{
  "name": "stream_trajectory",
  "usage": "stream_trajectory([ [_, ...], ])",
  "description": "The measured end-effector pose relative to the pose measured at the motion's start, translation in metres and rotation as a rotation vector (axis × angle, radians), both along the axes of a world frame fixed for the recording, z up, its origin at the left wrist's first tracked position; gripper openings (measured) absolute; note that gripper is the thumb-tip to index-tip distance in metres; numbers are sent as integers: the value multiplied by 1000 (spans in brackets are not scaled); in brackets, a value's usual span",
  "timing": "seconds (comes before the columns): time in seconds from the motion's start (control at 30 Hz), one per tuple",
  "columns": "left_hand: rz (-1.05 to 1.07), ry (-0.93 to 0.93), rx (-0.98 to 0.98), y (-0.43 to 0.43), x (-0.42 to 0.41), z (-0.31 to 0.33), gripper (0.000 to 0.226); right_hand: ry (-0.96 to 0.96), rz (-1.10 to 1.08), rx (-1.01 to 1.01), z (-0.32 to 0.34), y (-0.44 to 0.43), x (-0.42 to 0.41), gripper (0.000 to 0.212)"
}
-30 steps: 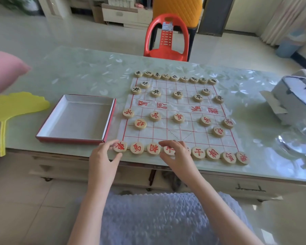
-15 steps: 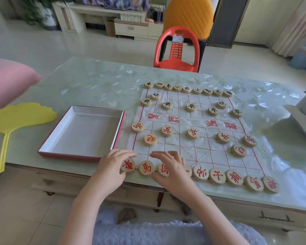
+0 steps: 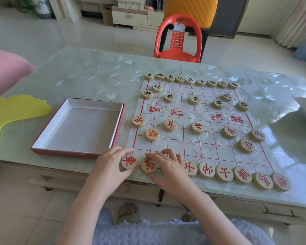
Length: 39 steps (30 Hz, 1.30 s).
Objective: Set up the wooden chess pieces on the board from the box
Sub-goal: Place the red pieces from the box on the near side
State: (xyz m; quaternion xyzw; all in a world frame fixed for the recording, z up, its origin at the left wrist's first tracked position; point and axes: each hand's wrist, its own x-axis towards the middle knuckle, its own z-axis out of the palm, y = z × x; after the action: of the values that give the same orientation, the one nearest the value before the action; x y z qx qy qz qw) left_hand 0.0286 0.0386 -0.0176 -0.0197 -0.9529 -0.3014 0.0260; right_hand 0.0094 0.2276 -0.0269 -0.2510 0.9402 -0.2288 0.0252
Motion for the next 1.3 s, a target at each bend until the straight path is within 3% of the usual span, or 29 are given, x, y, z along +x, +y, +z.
stream_trajectory([
  [0.17, 100, 44, -68, 14, 2, -7, 48, 40, -69, -23, -2, -4, 2, 53],
  [0.37, 231, -33, -34, 28, 4, -9, 57, 44, -125, 21, -4, -6, 1, 53],
  [0.5, 152, 9, -56, 21, 7, -6, 71, 25, -111, 47, -5, -6, 3, 56],
  [0.63, -28, -25, -74, 15, 6, -5, 64, 7, -109, 27, -4, -7, 2, 60],
  [0.93, 153, 44, 1, 14, -1, -7, 54, -7, -117, -49, -3, -10, 4, 52],
  [1.3, 141, -22, -36, 17, -1, -7, 59, -41, -118, -58, 2, -9, 5, 62],
])
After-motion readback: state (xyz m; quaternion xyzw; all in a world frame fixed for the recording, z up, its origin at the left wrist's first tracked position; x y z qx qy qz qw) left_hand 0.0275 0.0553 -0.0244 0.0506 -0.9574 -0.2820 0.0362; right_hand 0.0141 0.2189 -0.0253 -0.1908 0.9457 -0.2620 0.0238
